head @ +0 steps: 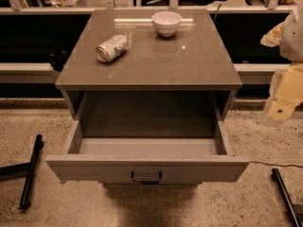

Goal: Close top drawer

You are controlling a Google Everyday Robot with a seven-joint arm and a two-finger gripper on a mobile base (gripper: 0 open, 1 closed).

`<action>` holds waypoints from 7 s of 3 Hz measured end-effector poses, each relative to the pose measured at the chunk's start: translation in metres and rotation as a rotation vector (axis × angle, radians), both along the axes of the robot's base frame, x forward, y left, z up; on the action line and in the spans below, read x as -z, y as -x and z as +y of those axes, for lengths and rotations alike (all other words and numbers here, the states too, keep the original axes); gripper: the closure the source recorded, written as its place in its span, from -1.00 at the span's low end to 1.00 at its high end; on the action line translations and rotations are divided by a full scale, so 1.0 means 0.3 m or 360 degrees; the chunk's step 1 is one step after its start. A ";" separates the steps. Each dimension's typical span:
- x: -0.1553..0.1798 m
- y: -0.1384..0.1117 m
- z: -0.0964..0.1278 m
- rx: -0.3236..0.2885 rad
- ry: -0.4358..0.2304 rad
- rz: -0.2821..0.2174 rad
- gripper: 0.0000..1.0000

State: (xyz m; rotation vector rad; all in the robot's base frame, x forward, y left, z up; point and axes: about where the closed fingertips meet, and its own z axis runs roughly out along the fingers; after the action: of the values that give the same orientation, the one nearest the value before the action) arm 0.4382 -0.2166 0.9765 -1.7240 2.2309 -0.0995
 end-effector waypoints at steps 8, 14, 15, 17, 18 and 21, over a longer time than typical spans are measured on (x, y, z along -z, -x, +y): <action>0.659 0.266 0.120 0.0456 -0.0232 0.0784 -0.18; 1.179 0.044 0.083 0.0906 -0.0019 0.0613 1.00; 1.205 -0.081 0.031 0.1030 -0.0066 0.0514 1.00; 1.159 -0.250 0.045 0.1105 -0.0194 0.0358 1.00; 1.106 -0.382 0.077 0.1139 -0.0293 0.0240 1.00; 1.025 -0.619 0.162 0.1175 -0.0452 0.0081 1.00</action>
Offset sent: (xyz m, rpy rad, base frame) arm -0.0023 0.0085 -0.0036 0.0219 0.0828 -0.0927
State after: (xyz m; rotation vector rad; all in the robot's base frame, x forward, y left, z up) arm 0.6238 -0.1681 0.6691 -0.7123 2.6456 0.0937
